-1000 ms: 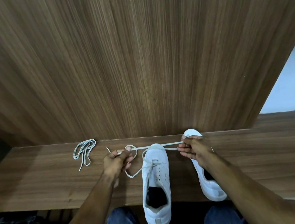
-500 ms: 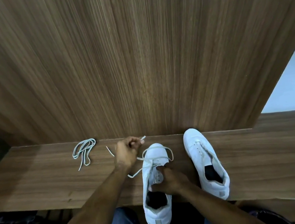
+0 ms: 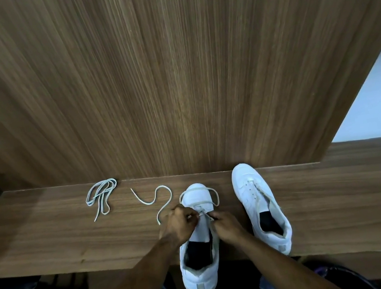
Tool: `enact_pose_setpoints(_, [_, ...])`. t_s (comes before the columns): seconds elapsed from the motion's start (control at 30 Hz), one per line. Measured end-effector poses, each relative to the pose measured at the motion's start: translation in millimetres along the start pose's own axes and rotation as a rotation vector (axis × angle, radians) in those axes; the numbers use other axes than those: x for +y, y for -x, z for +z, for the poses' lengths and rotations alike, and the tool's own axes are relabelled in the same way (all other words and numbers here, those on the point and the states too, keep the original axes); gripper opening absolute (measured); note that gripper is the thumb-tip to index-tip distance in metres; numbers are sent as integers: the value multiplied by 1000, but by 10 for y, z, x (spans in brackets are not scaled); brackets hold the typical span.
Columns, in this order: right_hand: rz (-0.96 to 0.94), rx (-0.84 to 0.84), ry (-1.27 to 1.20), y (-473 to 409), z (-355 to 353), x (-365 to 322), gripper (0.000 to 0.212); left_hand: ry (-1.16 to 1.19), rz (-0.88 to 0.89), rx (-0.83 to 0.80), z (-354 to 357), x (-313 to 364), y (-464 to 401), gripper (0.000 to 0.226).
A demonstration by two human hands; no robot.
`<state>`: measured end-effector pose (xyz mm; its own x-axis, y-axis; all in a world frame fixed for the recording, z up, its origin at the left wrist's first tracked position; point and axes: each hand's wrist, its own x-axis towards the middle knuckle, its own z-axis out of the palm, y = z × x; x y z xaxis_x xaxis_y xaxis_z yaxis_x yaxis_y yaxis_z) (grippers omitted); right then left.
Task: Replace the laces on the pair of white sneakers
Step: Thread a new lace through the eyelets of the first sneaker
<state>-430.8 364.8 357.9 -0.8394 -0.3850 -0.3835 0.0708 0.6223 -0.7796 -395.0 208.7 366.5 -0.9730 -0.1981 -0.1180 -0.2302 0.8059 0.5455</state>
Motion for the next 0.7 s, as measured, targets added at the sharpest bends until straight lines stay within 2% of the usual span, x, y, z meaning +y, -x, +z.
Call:
enact_pose_setpoints(0.1, [-23, -2, -100, -22, -2, 40, 37, -72, 4, 4, 46, 49, -22, 19])
enact_pose_setpoints(0.3, [-51, 1, -145, -57, 1, 92, 39, -84, -10, -4, 122, 44, -56, 19])
enact_pose_setpoints(0.47, [-36, -32, -168, -43, -14, 90, 39, -203, -11, 3, 123, 65, -90, 22])
enact_pose_setpoints(0.7, [-40, -48, -145, -32, -22, 54, 50, -216, -37, -9, 192, 99, -104, 26])
